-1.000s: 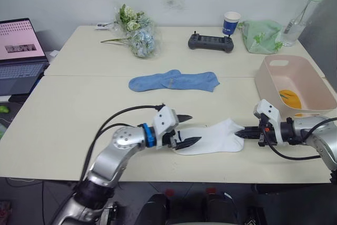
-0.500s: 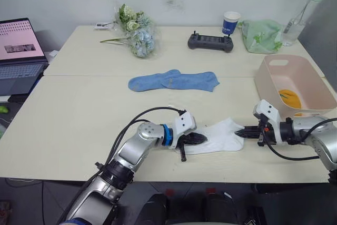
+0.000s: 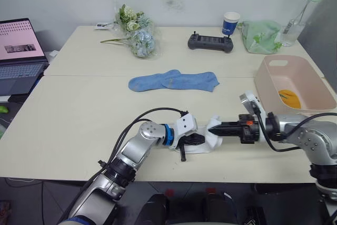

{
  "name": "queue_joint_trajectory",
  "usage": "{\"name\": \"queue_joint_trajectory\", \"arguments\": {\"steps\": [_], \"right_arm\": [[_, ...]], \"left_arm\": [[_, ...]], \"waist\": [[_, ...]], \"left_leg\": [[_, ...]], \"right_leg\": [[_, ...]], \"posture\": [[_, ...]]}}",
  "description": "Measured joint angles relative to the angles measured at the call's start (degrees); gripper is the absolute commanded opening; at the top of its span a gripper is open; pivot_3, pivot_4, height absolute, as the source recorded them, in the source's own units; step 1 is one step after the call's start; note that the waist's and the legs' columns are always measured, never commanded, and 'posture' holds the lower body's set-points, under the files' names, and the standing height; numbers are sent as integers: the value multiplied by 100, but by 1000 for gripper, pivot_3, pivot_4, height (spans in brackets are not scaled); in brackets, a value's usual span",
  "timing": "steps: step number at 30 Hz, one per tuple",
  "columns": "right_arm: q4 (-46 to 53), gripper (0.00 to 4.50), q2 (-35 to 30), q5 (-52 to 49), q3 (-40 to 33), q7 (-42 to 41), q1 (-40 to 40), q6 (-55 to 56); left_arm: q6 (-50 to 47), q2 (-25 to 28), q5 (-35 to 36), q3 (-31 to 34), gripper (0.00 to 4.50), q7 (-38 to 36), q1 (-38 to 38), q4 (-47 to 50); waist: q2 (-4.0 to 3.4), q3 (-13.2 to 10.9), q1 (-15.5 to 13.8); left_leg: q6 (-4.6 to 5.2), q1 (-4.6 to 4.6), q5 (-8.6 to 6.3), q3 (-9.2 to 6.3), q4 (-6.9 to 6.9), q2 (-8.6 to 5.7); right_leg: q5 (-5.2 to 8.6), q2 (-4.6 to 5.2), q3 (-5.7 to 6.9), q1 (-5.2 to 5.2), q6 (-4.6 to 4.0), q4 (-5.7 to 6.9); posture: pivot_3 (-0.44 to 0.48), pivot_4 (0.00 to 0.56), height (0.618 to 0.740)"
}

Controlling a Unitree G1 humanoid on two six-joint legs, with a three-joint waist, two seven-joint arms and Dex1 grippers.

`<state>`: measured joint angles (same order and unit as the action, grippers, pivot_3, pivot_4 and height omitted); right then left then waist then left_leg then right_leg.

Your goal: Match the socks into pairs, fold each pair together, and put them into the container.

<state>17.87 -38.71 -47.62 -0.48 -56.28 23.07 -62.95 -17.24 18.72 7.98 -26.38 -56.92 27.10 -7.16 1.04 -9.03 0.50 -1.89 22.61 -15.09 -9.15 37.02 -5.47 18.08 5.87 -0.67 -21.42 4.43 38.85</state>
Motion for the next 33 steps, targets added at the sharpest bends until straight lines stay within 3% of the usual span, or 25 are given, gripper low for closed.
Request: {"name": "queue_joint_trajectory", "arguments": {"steps": [4,7,10,14,19,23,30,33], "right_arm": [[9,0,183,34,307,130,62,33],[-135,0,321,304,627,130,97,294],[-287,0,344,602,860,125,170,538],[-414,0,437,841,1128,106,316,765],[-468,0,520,1063,1477,-24,391,942],[-493,1056,551,1215,1690,-137,461,1032],[-493,3595,467,1055,1489,-286,604,959],[-340,3595,234,1114,1371,-294,584,1063]], "left_arm": [[-215,101,40,157,22,31,-238,358],[-868,468,262,504,22,158,-604,1129],[-1487,858,563,1039,22,349,-850,2044],[-2555,1364,1411,2216,22,619,-1169,3596],[-3148,1949,1926,3124,22,796,-1870,4239],[-3076,2066,1924,3351,0,944,-2133,4223],[-2602,2120,1766,3256,0,1115,-2245,4024],[-2383,2145,1708,3099,0,1114,-2153,3927]], "waist": [[0,0,10],[-2,0,107],[-2,0,133],[-3,0,136],[-4,0,130],[-3,-1,111],[-4,-1,107],[-4,-1,101]], "left_leg": [[0,0,0,-1,-1,1],[0,3,0,-4,-4,2],[0,6,0,-5,-3,3],[-1,11,0,-5,-5,5],[-1,10,0,-3,-6,5],[-1,12,0,-2,-4,2],[-1,14,0,-2,-6,3],[0,15,0,-3,-6,2]], "right_leg": [[0,-1,-1,-3,0,-1],[0,-1,-3,-15,0,10],[0,-3,-3,-20,0,10],[0,-3,-5,-27,0,9],[0,-4,-6,-26,-1,9],[0,-2,-7,-24,-1,5],[0,-1,-8,-26,-1,3],[0,0,-6,-26,-1,3]], "posture": [[0,150,740],[0,150,740],[0,150,740],[0,150,740],[0,150,740],[0,150,740],[0,150,740],[0,150,740]]}}
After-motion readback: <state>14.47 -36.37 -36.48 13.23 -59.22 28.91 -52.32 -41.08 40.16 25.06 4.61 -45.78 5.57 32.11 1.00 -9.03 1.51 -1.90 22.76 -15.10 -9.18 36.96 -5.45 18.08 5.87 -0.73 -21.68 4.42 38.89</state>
